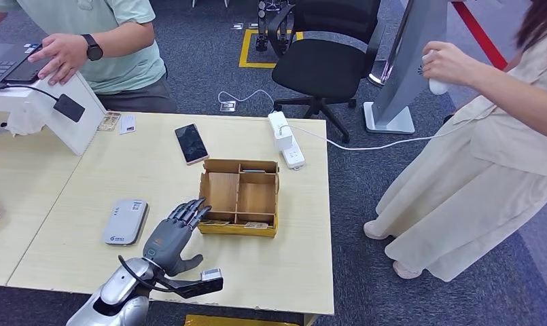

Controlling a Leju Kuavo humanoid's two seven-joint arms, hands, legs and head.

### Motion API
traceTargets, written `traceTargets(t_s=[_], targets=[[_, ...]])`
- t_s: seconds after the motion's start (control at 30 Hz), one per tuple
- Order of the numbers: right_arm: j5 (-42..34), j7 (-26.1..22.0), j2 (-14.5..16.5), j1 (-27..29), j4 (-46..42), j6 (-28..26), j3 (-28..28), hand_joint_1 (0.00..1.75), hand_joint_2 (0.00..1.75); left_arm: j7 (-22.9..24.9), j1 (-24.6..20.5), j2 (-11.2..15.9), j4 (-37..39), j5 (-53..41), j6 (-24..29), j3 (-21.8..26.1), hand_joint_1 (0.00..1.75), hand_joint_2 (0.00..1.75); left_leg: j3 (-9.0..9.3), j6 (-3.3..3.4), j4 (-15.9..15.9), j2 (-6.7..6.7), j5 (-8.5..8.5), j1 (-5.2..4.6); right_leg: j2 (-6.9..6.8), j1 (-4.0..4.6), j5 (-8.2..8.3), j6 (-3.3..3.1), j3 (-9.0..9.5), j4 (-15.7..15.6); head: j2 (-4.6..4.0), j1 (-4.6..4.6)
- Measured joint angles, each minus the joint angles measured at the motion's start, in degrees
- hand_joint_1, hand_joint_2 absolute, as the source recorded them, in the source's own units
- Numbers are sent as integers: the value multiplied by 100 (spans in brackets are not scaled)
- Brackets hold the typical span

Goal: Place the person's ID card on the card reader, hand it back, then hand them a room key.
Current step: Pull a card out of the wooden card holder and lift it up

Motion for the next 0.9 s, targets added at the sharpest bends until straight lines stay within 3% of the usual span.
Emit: traceTargets(t_s=[0.33,0.9], targets=[[5,13,0,1,0,1,6,0,0,28,-37,-201,-107,-231,423,0,0,175,0,0,0,0,0,0,1,0,0,0,0,0,-1,0],[20,26,0,-1,0,1,23,0,0,37,-96,-481,-110,-244,517,0,0,175,0,0,0,0,0,0,0,0,0,0,0,0,-1,0]])
